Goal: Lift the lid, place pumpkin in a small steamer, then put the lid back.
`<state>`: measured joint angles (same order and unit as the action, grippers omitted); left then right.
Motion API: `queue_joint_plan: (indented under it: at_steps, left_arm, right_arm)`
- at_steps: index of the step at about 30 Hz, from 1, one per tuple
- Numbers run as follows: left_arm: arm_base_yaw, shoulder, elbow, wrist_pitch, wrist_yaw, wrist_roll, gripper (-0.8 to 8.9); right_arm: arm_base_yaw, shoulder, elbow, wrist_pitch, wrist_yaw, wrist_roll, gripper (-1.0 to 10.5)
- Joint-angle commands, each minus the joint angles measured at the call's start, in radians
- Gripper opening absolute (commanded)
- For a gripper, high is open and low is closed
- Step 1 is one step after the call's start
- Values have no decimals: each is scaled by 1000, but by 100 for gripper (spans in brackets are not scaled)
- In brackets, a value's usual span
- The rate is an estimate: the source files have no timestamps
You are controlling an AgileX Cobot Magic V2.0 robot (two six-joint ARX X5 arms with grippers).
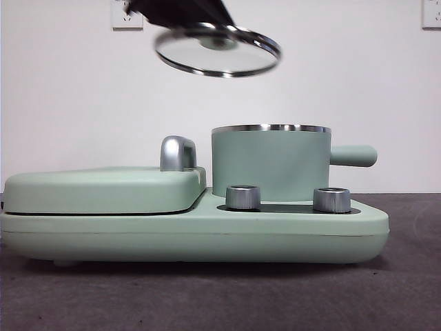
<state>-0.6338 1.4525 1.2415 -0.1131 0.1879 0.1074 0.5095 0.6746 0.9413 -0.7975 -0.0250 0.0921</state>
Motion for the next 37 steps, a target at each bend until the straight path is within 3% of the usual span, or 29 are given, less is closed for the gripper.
queue_joint_plan:
  at_steps: [1,17,37]
  left_arm:
    - [-28,52,18,108,5,-9,10]
    - [-67,251,22,362,-7,-22,10]
    - [-67,309,22,317,-7,-23,10]
  right_arm:
    - [5,4,6,6,0,13,368]
    - [6,4,6,-49,-2,13,368]
    - [5,4,6,-57,-1,12,368]
